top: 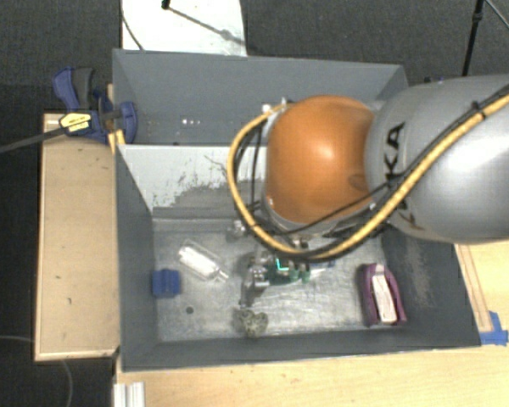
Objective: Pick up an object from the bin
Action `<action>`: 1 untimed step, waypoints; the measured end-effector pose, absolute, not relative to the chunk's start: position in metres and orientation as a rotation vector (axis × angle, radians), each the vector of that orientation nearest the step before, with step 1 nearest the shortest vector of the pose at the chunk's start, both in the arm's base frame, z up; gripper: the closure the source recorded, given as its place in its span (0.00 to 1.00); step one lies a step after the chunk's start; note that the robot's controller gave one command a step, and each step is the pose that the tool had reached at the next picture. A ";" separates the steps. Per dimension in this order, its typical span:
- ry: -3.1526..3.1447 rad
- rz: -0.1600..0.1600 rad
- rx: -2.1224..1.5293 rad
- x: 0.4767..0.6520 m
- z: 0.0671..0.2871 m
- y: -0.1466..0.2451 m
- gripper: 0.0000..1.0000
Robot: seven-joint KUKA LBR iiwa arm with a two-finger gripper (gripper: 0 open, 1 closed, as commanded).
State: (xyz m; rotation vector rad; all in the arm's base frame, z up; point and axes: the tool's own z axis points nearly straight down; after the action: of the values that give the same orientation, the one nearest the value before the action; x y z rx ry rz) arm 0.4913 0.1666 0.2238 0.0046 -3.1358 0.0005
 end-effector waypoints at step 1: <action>-3.133 0.004 0.172 0.541 0.096 0.076 0.00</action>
Offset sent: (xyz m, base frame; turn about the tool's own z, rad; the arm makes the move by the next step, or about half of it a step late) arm 0.0500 -0.0861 -0.1238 -0.1122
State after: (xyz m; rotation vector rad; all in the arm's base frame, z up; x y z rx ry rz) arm 0.5413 0.0762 0.0958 0.1724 -3.1330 0.0041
